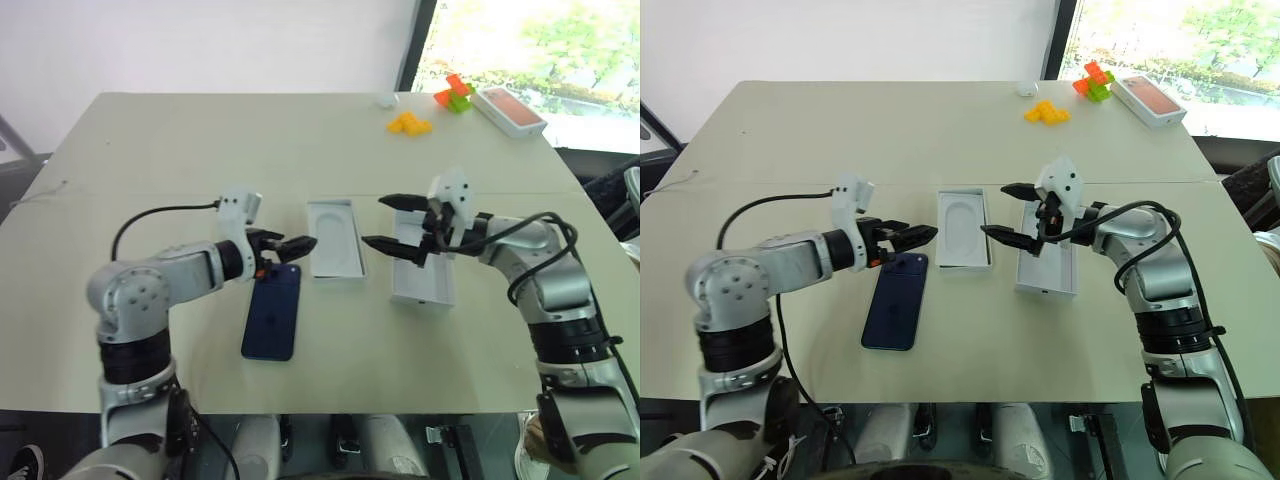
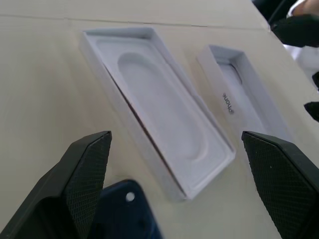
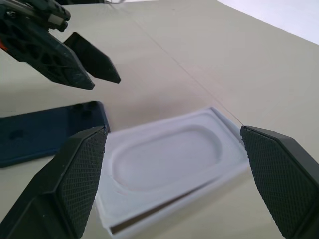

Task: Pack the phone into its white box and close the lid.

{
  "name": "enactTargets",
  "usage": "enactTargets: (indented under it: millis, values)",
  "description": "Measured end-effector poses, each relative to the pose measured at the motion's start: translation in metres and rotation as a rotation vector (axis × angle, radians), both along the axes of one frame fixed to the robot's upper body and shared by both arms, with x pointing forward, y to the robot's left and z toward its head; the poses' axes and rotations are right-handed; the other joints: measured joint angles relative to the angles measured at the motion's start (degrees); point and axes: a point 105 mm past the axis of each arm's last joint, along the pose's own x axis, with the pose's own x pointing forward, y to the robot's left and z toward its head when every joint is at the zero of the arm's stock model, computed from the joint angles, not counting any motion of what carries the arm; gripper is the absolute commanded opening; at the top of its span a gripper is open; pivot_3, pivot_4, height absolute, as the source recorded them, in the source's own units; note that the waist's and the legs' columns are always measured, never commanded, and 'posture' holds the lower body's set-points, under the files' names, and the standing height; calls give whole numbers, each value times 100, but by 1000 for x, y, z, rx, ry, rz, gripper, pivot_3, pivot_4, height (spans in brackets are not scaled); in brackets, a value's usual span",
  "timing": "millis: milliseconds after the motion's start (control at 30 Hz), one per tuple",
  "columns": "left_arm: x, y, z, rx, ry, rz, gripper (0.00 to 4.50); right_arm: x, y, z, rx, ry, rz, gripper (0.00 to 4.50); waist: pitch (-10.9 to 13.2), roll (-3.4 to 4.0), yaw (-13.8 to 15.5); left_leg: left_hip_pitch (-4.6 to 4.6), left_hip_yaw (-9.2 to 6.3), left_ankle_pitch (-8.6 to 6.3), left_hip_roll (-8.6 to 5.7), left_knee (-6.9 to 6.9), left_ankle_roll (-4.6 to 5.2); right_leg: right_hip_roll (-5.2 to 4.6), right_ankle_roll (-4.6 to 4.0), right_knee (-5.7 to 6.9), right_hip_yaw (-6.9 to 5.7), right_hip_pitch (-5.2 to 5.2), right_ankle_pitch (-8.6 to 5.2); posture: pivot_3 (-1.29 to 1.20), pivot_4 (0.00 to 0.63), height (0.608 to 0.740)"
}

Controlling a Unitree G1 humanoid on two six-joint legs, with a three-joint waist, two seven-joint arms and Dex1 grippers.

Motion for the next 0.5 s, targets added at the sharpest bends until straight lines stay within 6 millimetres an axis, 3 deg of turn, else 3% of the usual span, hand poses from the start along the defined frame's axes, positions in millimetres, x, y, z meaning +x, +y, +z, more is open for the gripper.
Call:
enactTargets:
  millis: [100, 333, 500]
  values:
    - [-9, 22, 3, 107, -110, -46, 4441, 3, 13, -6, 4, 14, -19, 3644, 0, 2, -17, 0, 2, -1, -1, -6, -1, -4, -4, -1, 0, -3, 0, 0, 150, 737]
    - [-32, 46, -1, 173, -273, -187, 4441, 10, 41, -26, -55, 38, -84, 89, 2, 5, 14, -11, 1, -4, -3, -12, 3, -14, -33, -6, -1, -17, 8, 0, 150, 737]
    - [-34, 47, 4, 185, -363, -205, 4441, 4, 53, -43, -185, 32, -50, 89, 2, 5, 6, -15, 2, -7, -5, -12, 11, -16, -31, -15, -1, -17, 8, 0, 150, 737]
